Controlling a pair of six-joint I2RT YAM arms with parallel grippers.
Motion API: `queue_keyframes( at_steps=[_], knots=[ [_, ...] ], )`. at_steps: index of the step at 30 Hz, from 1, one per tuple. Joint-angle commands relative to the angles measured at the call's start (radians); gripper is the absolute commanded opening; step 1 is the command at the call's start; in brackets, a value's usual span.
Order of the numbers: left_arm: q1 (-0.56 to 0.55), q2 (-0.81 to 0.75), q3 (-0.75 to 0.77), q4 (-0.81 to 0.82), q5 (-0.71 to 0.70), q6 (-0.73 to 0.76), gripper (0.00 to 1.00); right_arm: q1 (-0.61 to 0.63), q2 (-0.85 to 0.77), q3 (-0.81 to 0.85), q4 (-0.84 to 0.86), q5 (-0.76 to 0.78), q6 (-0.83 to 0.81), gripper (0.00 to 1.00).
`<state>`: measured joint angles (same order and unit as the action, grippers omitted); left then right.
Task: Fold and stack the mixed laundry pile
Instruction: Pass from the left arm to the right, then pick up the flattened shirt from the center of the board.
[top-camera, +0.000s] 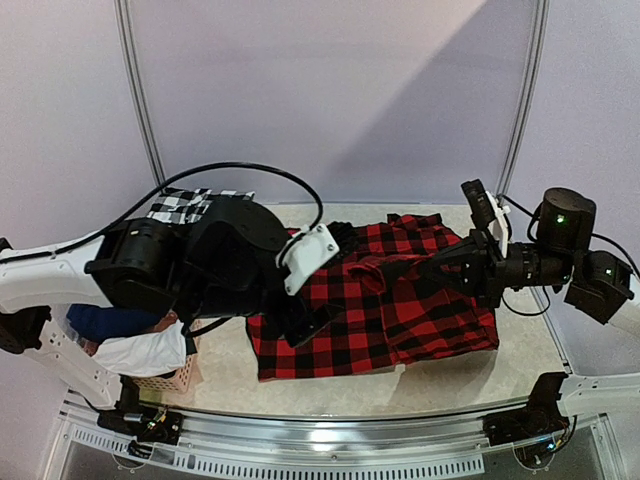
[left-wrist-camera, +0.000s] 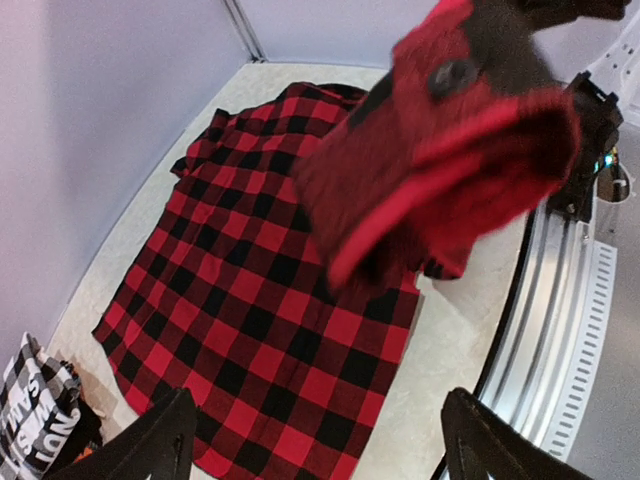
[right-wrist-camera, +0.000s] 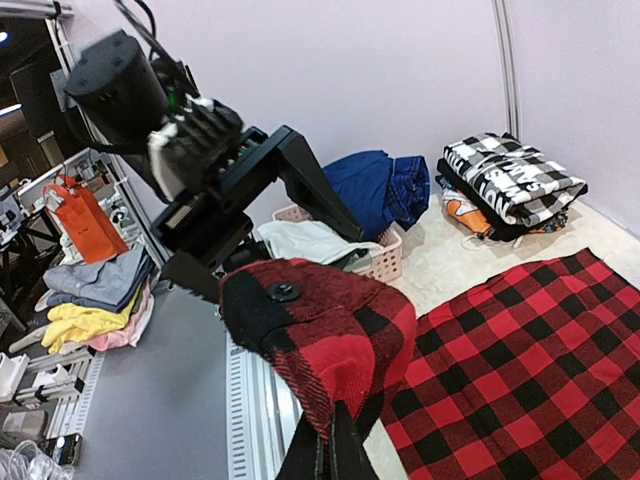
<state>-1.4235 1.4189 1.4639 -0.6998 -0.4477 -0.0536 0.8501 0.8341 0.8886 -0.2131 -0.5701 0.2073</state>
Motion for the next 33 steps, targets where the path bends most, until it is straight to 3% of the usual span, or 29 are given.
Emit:
queue_keyframes(
  at_steps=[1, 12, 22, 33],
  knots=[
    [0.016, -0.107, -0.123, -0.001, -0.116, -0.13, 0.89, 0.003, -0.047, 0.06, -0.114, 0.04, 0.037, 0.0],
    [0.027, -0.21, -0.423, -0.093, -0.217, -0.437, 0.86, 0.003, -0.136, 0.12, -0.163, 0.014, 0.073, 0.0],
    [0.141, -0.179, -0.673, 0.054, -0.034, -0.578, 0.74, 0.003, -0.163, 0.174, -0.266, 0.06, 0.1, 0.0],
    [0.189, -0.051, -0.766, 0.2, 0.128, -0.593, 0.7, 0.004, -0.23, 0.142, -0.309, 0.165, 0.121, 0.0]
  ],
)
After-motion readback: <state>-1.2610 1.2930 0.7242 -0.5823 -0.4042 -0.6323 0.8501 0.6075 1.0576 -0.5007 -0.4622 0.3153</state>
